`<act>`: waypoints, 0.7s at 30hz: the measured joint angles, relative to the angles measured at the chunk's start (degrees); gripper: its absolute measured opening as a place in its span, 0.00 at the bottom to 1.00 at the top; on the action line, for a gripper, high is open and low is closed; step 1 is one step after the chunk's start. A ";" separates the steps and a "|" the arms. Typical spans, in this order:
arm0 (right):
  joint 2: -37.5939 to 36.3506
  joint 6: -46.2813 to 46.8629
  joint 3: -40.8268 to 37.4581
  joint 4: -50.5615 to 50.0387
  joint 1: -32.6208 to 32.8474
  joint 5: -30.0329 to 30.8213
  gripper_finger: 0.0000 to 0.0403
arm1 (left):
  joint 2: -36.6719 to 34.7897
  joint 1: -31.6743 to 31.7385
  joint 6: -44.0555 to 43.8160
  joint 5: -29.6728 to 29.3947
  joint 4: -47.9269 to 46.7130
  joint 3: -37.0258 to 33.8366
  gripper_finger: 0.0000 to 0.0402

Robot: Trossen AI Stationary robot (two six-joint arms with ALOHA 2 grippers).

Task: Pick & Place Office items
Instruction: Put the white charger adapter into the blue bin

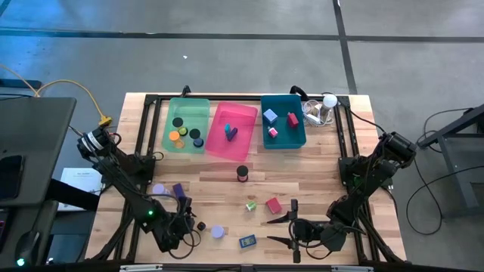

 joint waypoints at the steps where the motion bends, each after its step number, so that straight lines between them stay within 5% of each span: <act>1: 0.00 0.00 0.00 0.00 0.00 0.00 0.46 | 0.00 0.00 0.02 0.00 0.87 -0.39 0.59; 21: 0.00 0.00 0.00 0.00 0.00 0.02 0.46 | 0.00 0.00 1.60 -0.07 7.58 -2.85 0.59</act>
